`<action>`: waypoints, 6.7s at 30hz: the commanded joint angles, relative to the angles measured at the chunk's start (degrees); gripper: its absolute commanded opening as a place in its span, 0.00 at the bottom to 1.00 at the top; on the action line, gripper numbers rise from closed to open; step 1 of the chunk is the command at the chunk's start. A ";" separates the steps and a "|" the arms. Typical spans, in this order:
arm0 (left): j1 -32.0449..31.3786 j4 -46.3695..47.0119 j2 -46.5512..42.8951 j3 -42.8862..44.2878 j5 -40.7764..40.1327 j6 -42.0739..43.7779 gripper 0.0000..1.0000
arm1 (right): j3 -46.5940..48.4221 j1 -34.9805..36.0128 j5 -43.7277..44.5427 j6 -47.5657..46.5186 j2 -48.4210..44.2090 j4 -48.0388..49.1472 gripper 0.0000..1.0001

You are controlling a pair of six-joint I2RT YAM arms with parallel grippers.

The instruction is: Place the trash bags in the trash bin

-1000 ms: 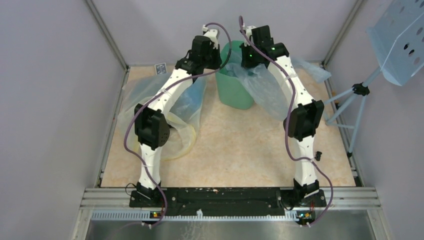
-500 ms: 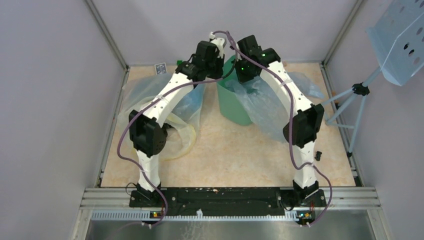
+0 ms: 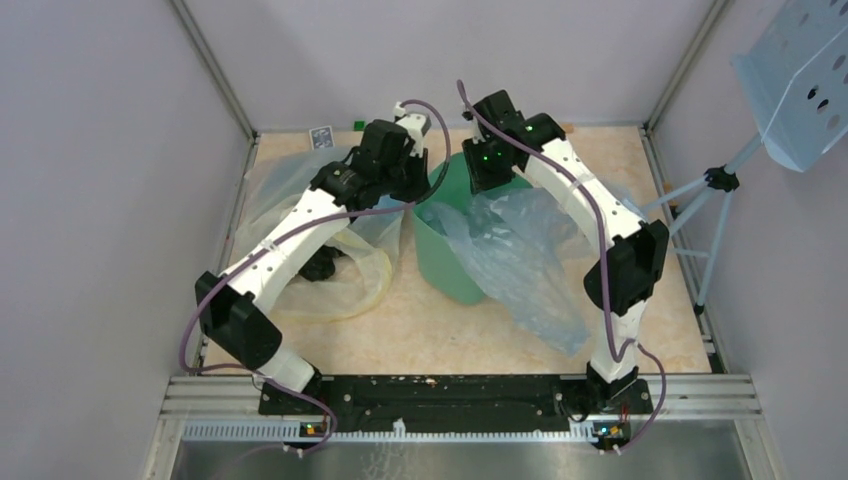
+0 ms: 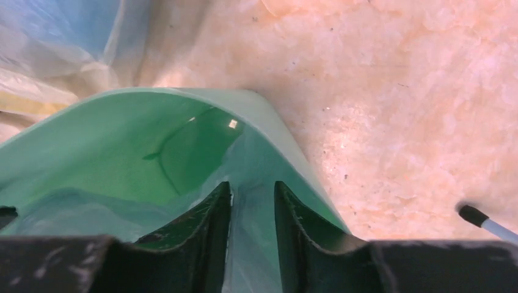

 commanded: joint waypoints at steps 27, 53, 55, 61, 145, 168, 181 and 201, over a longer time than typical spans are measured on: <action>0.16 5.40 -17.55 -4.37 10.78 0.98 0.86 | 4.45 3.81 -1.22 -0.69 -22.22 -12.59 0.61; -0.31 23.29 -43.49 -40.26 33.22 -21.69 0.84 | -6.83 6.15 -0.34 0.45 -28.00 -8.04 0.00; -0.36 24.50 -44.47 -41.37 33.07 -22.73 0.83 | -4.46 6.15 0.31 1.77 -26.31 -6.52 0.00; -0.98 25.30 -44.91 -42.62 32.64 -24.46 0.83 | 6.53 6.15 3.86 3.41 -14.99 -6.56 0.00; -1.34 20.33 6.62 20.22 4.15 11.02 0.00 | -34.89 4.86 -32.14 5.92 -54.87 14.89 0.17; 10.74 7.91 0.13 12.45 0.56 4.83 0.00 | -44.99 26.18 -29.06 6.24 -46.10 18.98 0.20; 17.42 14.17 -1.92 -2.34 6.96 2.75 0.00 | -50.80 26.77 -15.89 5.01 -46.72 9.24 0.26; 18.46 18.22 -0.14 -5.89 14.85 -1.02 0.02 | -30.31 26.64 5.60 7.01 -51.61 3.87 0.67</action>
